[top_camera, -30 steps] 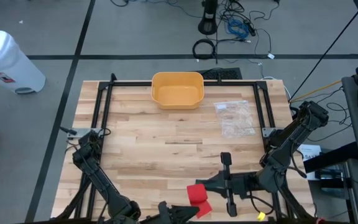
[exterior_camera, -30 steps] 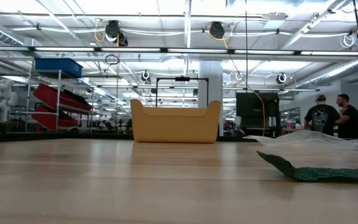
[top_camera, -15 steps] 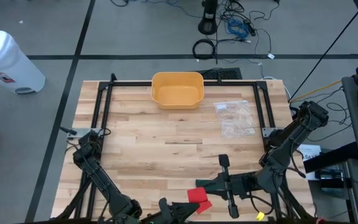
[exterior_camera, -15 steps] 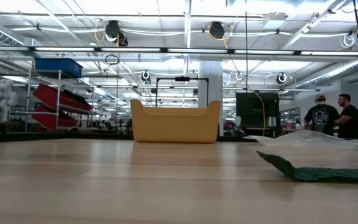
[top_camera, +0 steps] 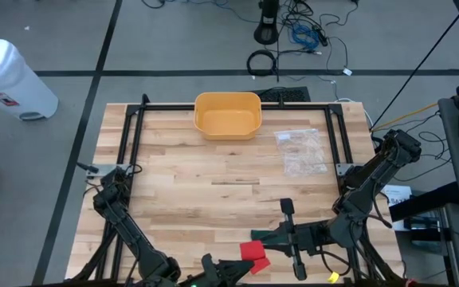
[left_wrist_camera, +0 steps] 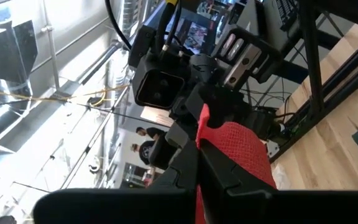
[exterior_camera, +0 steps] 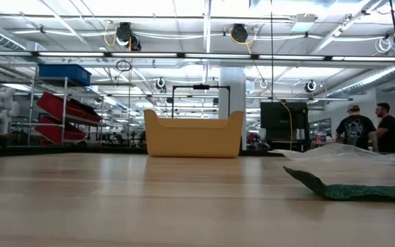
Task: Roll bandage
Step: Roll the red bandage
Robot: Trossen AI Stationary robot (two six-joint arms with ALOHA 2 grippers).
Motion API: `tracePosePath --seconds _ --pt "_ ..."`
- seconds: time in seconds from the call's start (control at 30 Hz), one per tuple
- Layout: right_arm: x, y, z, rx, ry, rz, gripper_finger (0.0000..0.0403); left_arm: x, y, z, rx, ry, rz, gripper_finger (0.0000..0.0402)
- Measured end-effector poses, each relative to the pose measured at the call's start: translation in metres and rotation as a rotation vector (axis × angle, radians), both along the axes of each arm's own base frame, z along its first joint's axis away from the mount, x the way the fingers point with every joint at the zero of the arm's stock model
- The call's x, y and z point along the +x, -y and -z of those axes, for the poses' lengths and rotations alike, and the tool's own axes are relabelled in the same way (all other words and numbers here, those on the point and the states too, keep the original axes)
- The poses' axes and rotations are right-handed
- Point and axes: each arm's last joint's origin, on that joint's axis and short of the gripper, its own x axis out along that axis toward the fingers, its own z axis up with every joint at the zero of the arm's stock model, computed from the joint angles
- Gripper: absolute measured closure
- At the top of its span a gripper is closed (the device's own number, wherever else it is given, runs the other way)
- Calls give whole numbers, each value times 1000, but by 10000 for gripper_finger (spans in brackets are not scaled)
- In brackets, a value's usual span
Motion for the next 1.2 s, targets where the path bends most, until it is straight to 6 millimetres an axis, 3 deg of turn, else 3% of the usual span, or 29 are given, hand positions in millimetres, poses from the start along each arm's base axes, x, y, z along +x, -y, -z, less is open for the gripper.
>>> tracePosePath --seconds 1.2 --pt "-5 -4 1 -5 -5 6 362 2 -5 -2 -32 4 -47 395"
